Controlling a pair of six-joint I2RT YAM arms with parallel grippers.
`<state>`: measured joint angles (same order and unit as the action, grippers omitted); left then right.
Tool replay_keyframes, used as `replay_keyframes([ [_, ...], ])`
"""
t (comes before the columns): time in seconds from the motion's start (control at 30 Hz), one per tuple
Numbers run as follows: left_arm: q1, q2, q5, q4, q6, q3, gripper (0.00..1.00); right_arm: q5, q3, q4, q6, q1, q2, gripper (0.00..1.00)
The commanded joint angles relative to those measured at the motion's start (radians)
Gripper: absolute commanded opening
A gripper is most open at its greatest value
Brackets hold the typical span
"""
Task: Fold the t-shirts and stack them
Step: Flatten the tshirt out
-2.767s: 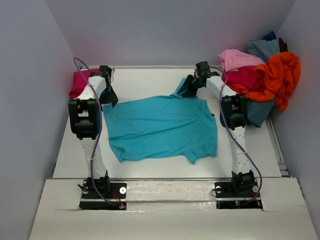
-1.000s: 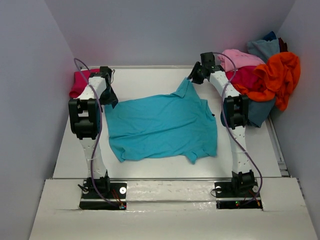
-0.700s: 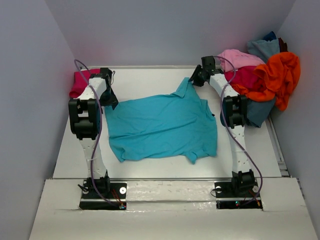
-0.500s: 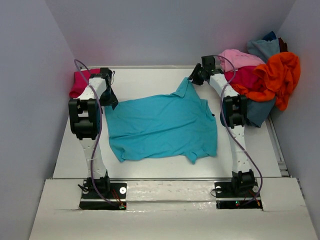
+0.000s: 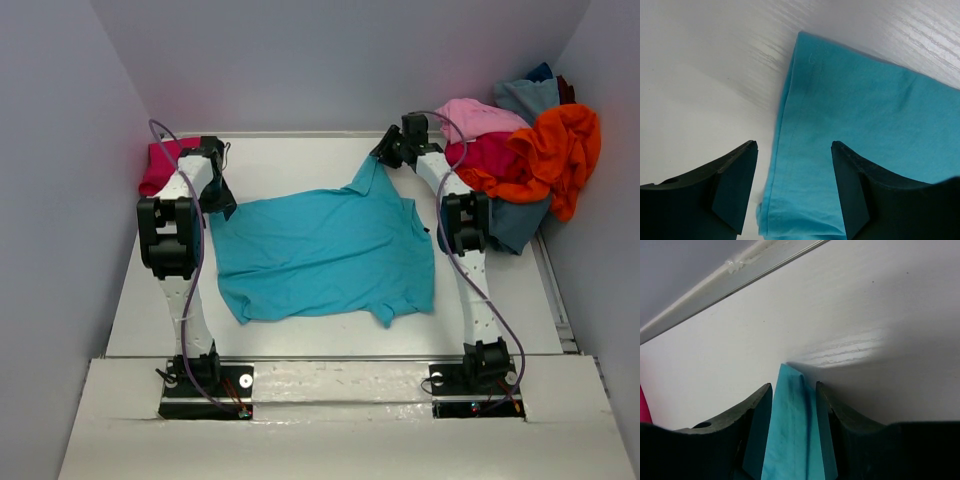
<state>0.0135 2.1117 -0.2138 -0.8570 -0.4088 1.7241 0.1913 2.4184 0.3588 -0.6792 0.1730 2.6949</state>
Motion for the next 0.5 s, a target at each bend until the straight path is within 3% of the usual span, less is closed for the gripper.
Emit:
replay_keyframes([
  [0.0,0.003,-0.076,-0.018,-0.019,-0.001,-0.024,0.72,0.022,0.056,-0.076,-0.023,0.0,0.054,0.47],
  [0.27,0.003,-0.081,-0.019,-0.019,-0.001,-0.031,0.72,0.037,0.073,-0.106,-0.043,0.0,0.089,0.46],
  [0.33,0.003,-0.078,-0.019,-0.02,0.001,-0.029,0.72,0.042,0.073,-0.104,-0.048,0.0,0.089,0.43],
  [0.37,0.003,-0.073,-0.019,-0.02,-0.001,-0.026,0.72,0.046,0.073,-0.101,-0.049,0.0,0.089,0.33],
  [0.47,0.003,-0.07,-0.019,-0.02,-0.001,-0.024,0.72,0.048,0.073,-0.081,-0.046,0.0,0.086,0.22],
])
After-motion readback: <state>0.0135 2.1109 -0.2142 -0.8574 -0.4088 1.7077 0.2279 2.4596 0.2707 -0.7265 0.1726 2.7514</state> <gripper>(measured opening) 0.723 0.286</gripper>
